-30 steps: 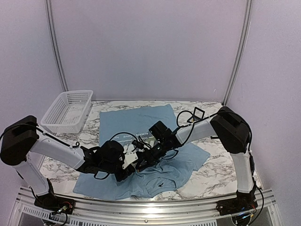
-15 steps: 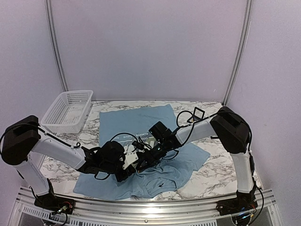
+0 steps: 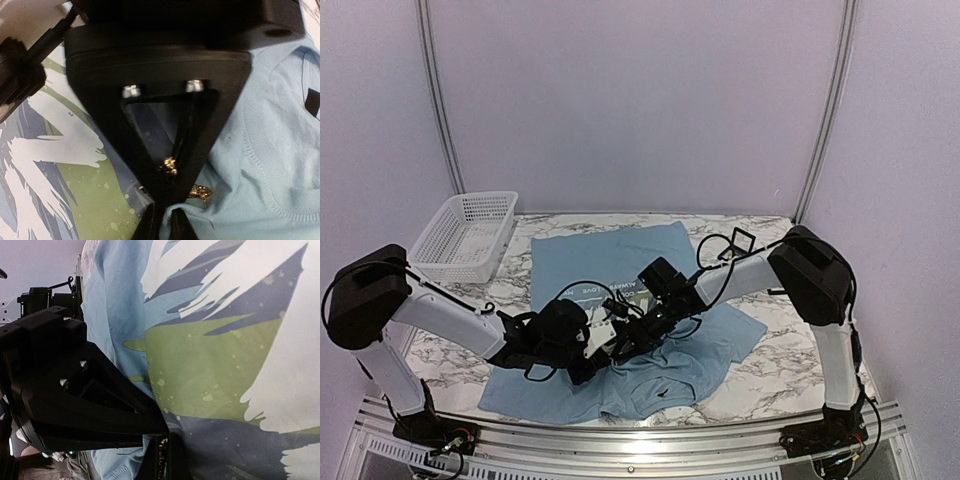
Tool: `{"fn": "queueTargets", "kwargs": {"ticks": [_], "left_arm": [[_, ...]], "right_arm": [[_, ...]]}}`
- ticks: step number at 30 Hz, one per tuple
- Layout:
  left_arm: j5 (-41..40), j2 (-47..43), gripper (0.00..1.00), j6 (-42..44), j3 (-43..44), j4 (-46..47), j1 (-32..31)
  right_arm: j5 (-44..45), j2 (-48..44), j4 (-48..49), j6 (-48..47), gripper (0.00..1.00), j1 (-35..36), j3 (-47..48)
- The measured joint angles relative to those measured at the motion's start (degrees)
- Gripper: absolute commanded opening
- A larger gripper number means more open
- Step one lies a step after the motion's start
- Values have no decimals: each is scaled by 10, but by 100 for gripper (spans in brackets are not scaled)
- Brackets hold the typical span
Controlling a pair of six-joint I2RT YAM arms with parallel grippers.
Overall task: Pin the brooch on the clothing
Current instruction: Cross the brooch on the flattened clothing.
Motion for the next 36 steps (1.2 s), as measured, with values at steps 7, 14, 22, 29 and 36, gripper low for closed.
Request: {"fn": "queueTargets", "kwargs": {"ticks": [7, 14, 22, 29, 36], "left_arm": [[-12, -2, 28, -7, -3, 3, 1], [-21, -47, 44, -9, -34, 6, 6], [14, -136, 35, 15, -55, 7, 7], [30, -134, 37, 25, -54, 4, 6], [73, -109, 47, 5, -58, 4, 6]], "right_arm": [[-8, -10, 30, 23, 0, -3, -29], [-33, -12, 33, 28, 0, -5, -31], [-44, -18, 33, 28, 0, -6, -31], [-51, -26, 26, 18, 0, -5, -31], [-57, -31, 25, 5, 0, -5, -34]]}}
